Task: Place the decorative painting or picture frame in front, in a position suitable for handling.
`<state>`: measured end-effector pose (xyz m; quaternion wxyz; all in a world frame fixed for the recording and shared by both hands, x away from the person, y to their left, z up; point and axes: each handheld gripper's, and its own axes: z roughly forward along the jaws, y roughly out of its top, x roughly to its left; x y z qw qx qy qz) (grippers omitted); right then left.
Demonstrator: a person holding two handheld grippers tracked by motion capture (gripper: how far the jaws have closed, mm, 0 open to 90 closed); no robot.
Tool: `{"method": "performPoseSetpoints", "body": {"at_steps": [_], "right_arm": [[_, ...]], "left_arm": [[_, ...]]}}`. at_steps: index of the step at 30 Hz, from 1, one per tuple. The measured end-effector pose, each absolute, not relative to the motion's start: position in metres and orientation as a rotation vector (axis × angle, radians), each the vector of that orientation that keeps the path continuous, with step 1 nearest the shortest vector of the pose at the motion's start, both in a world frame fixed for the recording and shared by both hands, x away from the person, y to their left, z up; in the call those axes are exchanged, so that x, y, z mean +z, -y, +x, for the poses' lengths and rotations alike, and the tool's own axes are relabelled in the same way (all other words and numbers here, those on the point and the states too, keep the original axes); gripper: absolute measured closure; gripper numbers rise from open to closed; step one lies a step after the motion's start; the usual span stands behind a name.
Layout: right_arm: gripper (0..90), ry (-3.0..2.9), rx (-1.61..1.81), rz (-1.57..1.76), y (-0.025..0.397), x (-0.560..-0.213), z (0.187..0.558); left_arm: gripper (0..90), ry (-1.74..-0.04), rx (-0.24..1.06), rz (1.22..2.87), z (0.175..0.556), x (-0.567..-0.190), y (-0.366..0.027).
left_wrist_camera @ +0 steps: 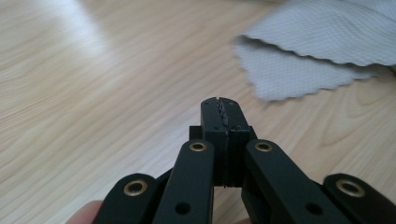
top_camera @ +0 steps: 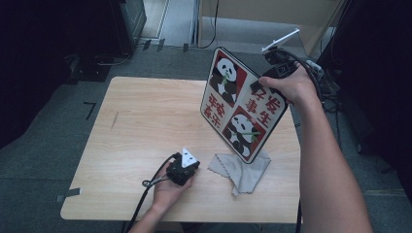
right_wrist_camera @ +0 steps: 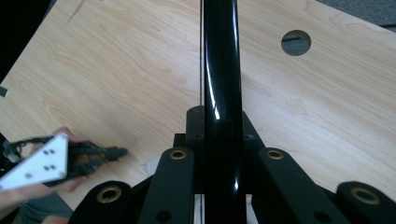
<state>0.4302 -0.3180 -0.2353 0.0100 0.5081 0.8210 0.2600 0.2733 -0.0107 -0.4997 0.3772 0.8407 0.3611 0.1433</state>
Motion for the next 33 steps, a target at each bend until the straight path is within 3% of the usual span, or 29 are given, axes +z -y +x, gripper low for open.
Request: {"method": "performPoseSetpoints", "body": {"at_steps": [6,8,11,13,15,20,24,25,27,30,33], "right_arm": [[81.7,-2.566,0.805,1.584,0.317,-0.235,0.431],[81.7,-2.564,0.804,1.578,0.316,-0.234,0.431],[81.7,-2.563,0.807,1.582,0.316,-0.234,0.431],[81.7,-2.568,0.803,1.581,0.317,-0.235,0.431],[81.7,-2.568,0.806,1.587,0.318,-0.235,0.430],[81.7,-2.570,0.810,1.594,0.321,-0.237,0.430],[81.7,-2.574,0.808,1.586,0.321,-0.237,0.430],[81.7,-2.575,0.808,1.586,0.322,-0.237,0.430],[81.7,-2.576,0.808,1.586,0.322,-0.237,0.430],[81.7,-2.574,0.807,1.590,0.322,-0.237,0.430],[81.7,-2.569,0.802,1.599,0.320,-0.236,0.430]], "left_arm": [[90.0,-0.876,0.232,2.081,0.272,-0.497,0.020],[67.6,-0.832,0.179,2.071,0.268,-0.498,0.045],[55.6,-0.816,0.163,2.068,0.266,-0.500,0.060],[52.1,-0.805,0.155,2.073,0.265,-0.502,0.074],[39.2,-0.799,0.164,2.089,0.264,-0.504,0.085],[26.9,-0.863,0.211,2.146,0.265,-0.513,0.112],[32.5,-0.854,0.280,2.207,0.264,-0.516,0.121],[38.4,-0.866,0.337,2.223,0.264,-0.514,0.122],[55.0,-0.875,0.333,2.217,0.265,-0.513,0.119],[87.8,-0.860,0.283,2.221,0.266,-0.512,0.117],[90.0,-0.829,0.282,2.232,0.263,-0.510,0.112]]}}
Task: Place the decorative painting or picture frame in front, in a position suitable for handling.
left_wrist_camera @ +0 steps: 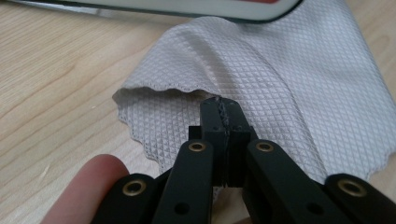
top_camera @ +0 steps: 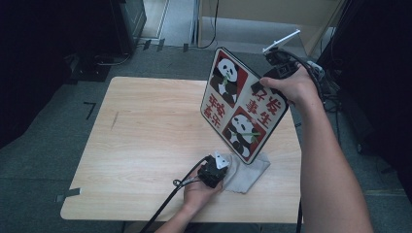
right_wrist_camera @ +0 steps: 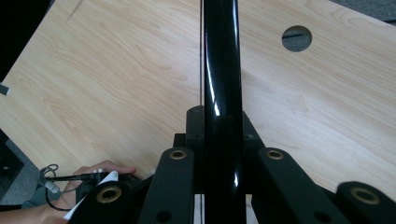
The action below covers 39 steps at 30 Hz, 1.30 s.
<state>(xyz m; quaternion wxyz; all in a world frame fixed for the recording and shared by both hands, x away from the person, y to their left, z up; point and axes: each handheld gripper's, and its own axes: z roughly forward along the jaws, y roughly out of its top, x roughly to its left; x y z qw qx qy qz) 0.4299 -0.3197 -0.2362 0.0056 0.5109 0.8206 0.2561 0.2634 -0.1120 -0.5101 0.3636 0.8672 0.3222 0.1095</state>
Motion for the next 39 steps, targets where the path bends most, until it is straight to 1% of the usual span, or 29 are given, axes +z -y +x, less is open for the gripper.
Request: {"method": "performPoseSetpoints", "body": {"at_steps": [1,2,5,6,7,10,16,17,19,21,24,26,31,33,34,35,37,38,39], "right_arm": [[81.7,-2.569,0.802,1.599,0.320,-0.236,0.430],[81.6,-2.570,0.798,1.595,0.318,-0.236,0.430],[81.7,-2.571,0.795,1.598,0.317,-0.235,0.430],[81.7,-2.571,0.795,1.598,0.317,-0.235,0.430],[81.7,-2.575,0.791,1.597,0.319,-0.236,0.430],[81.7,-2.577,0.785,1.604,0.319,-0.236,0.429],[81.7,-2.566,0.782,1.587,0.314,-0.234,0.425],[81.7,-2.560,0.785,1.589,0.314,-0.234,0.422],[81.7,-2.553,0.794,1.599,0.314,-0.234,0.421],[81.7,-2.529,0.821,1.634,0.316,-0.235,0.418],[81.8,-2.522,0.831,1.662,0.317,-0.236,0.415],[81.8,-2.519,0.836,1.667,0.317,-0.235,0.414],[81.9,-2.506,0.876,1.670,0.309,-0.232,0.411],[81.9,-2.505,0.884,1.671,0.308,-0.233,0.410],[81.9,-2.506,0.893,1.672,0.306,-0.234,0.410],[81.9,-2.501,0.912,1.683,0.304,-0.236,0.411],[81.9,-2.498,0.919,1.682,0.302,-0.238,0.411],[81.8,-2.503,0.926,1.675,0.297,-0.240,0.412],[81.8,-2.511,0.923,1.666,0.294,-0.241,0.412]], "left_arm": [[90.0,-0.829,0.282,2.232,0.263,-0.510,0.112],[90.0,-0.803,0.290,2.205,0.260,-0.506,0.103],[90.0,-0.802,0.308,2.152,0.256,-0.497,0.080],[90.0,-0.802,0.308,2.152,0.256,-0.497,0.080],[90.0,-0.796,0.328,2.144,0.256,-0.492,0.063],[90.0,-0.802,0.350,2.134,0.256,-0.489,0.046],[90.0,-0.919,0.380,2.066,0.261,-0.487,-0.010],[90.0,-0.950,0.391,2.046,0.263,-0.487,-0.026],[90.0,-0.965,0.400,2.033,0.263,-0.487,-0.033],[90.0,-1.009,0.428,2.006,0.264,-0.485,-0.055],[90.0,-1.049,0.448,1.986,0.264,-0.485,-0.074],[90.0,-1.057,0.447,1.981,0.264,-0.485,-0.080],[90.0,-1.112,0.428,1.948,0.261,-0.490,-0.102],[88.5,-1.135,0.417,1.925,0.259,-0.493,-0.110],[84.7,-1.142,0.420,1.918,0.258,-0.494,-0.113],[75.2,-1.148,0.420,1.912,0.257,-0.494,-0.116],[65.5,-1.144,0.421,1.903,0.255,-0.494,-0.119],[61.3,-1.152,0.431,1.900,0.254,-0.494,-0.119],[59.8,-1.151,0.428,1.903,0.254,-0.494,-0.118]]}}
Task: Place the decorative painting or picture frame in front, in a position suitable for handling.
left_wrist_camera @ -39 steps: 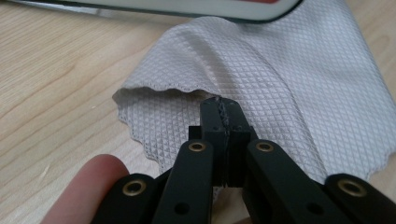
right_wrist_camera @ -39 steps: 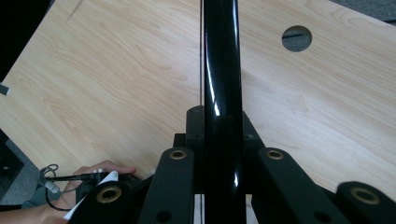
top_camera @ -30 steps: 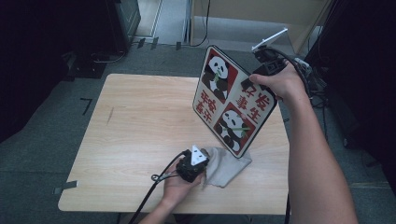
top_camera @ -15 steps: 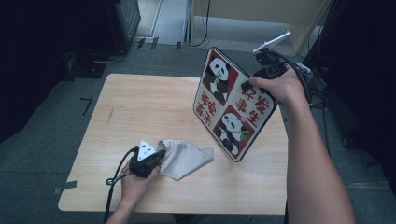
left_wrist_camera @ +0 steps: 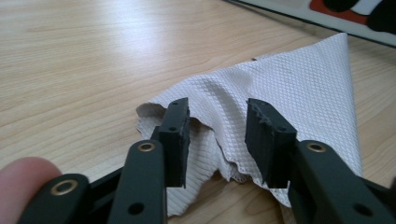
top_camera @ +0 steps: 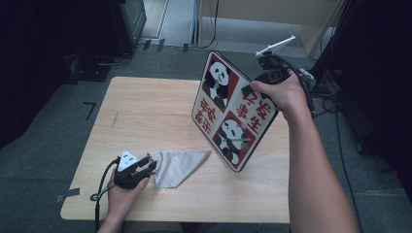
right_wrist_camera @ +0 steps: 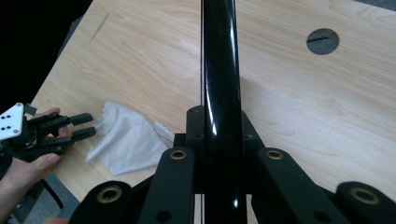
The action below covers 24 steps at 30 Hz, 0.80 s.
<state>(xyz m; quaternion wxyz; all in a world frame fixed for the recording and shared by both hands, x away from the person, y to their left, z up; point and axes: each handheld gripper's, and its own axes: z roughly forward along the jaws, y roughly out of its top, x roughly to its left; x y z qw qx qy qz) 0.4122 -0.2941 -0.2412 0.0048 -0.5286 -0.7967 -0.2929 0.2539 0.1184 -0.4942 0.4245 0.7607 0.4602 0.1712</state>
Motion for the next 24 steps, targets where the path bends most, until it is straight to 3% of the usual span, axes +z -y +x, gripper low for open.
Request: {"method": "performPoseSetpoints", "body": {"at_steps": [3,7,10,14,24], "right_arm": [[81.8,2.508,-0.908,-1.631,0.287,-0.244,0.413],[81.8,2.535,-0.906,-1.602,0.283,-0.246,0.412],[81.8,2.544,-0.900,-1.585,0.283,-0.248,0.411],[81.7,2.541,-0.904,-1.577,0.288,-0.250,0.410],[81.7,2.546,-0.916,-1.589,0.285,-0.251,0.404]], "left_arm": [[52.9,-1.145,0.393,1.923,0.255,-0.496,-0.113],[50.3,-1.149,0.372,1.955,0.257,-0.501,-0.106],[61.6,-1.174,0.362,2.021,0.260,-0.509,-0.099],[90.0,-1.191,0.378,2.034,0.260,-0.510,-0.105],[90.0,-1.395,0.455,1.920,0.262,-0.508,-0.153]]}}
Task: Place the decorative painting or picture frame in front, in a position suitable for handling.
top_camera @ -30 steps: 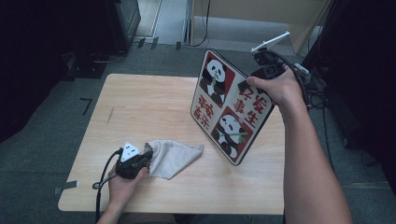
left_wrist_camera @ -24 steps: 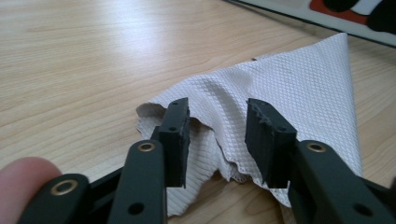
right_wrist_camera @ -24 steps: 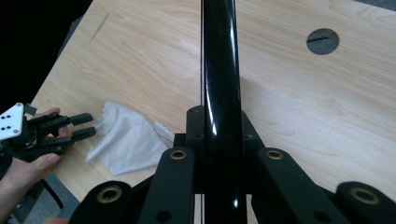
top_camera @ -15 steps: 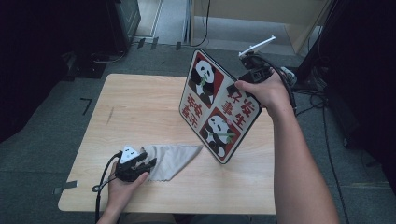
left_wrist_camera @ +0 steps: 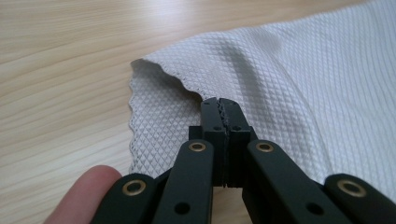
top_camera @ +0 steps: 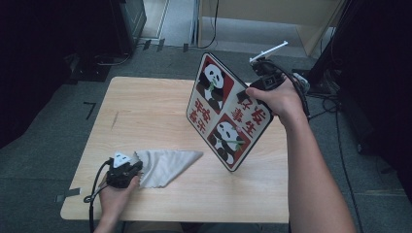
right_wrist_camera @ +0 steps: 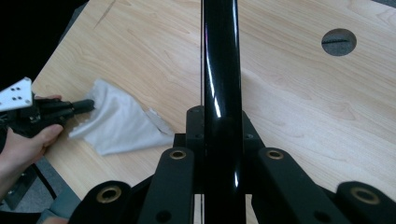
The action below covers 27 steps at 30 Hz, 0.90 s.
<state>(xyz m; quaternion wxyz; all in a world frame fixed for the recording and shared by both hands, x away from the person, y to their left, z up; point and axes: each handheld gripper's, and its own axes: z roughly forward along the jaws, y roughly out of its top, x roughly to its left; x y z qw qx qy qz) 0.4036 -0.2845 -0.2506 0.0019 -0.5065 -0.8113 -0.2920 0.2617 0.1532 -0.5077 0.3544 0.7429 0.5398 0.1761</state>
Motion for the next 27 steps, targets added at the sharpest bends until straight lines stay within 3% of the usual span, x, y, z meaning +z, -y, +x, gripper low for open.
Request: {"method": "performPoseSetpoints", "body": {"at_steps": [3,6,7,8,13,15,18,27], "right_arm": [[81.6,2.544,-0.920,-1.591,0.285,-0.251,0.402],[81.5,2.554,-0.912,-1.583,0.285,-0.251,0.401],[81.5,2.552,-0.910,-1.585,0.285,-0.251,0.402],[81.5,2.546,-0.907,-1.594,0.285,-0.251,0.402],[81.4,2.543,-0.902,-1.597,0.285,-0.251,0.402],[81.0,2.565,-0.881,-1.583,0.284,-0.250,0.401],[80.5,2.579,-0.880,-1.575,0.284,-0.250,0.401],[73.9,2.567,-0.896,-1.559,0.294,-0.249,0.398]], "left_arm": [[86.3,-1.408,0.435,1.868,0.261,-0.507,-0.162],[66.1,-1.423,0.445,1.847,0.261,-0.509,-0.162],[66.1,-1.419,0.441,1.836,0.260,-0.508,-0.161],[55.9,-1.405,0.448,1.814,0.259,-0.504,-0.158],[42.9,-1.349,0.424,1.806,0.260,-0.496,-0.147],[38.8,-1.335,0.381,1.874,0.265,-0.499,-0.140],[38.0,-1.321,0.338,1.942,0.269,-0.508,-0.131],[43.8,-1.315,0.423,1.965,0.268,-0.512,-0.125]]}}
